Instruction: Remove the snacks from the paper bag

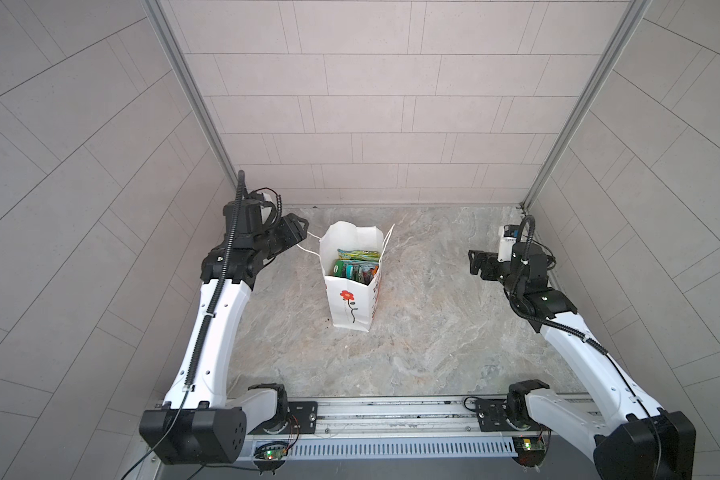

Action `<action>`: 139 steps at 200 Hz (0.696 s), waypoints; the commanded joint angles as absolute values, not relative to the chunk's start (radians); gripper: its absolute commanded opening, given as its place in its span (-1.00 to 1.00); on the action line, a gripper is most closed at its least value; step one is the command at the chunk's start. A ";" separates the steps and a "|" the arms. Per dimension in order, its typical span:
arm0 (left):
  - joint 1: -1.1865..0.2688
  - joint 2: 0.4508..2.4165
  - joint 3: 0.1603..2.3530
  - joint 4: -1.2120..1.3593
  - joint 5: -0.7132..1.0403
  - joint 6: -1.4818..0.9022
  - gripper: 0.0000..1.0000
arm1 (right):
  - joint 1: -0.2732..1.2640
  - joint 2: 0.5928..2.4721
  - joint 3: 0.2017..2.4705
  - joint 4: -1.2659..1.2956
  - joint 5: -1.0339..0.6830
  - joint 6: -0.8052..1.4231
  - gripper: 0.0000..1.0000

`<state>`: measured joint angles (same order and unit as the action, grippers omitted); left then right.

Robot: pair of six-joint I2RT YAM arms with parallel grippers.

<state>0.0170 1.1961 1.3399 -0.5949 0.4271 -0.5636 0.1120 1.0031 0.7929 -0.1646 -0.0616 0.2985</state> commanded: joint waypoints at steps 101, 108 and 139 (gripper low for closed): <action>0.036 1.233 1.308 -0.526 0.555 -0.579 -0.99 | 0.110 1.022 0.806 -0.179 -0.113 0.308 0.95; 0.036 1.233 1.308 -0.525 0.557 -0.570 -1.00 | 0.110 1.028 0.804 -0.175 -0.125 0.309 0.95; 0.036 1.231 1.306 -0.498 0.552 -0.553 -1.00 | 0.116 1.060 0.791 -0.148 -0.202 0.321 0.95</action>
<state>0.0307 1.2362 1.3140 -0.5430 0.5404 -0.5762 0.1120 1.0401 0.7929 -0.1677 -0.1341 0.3054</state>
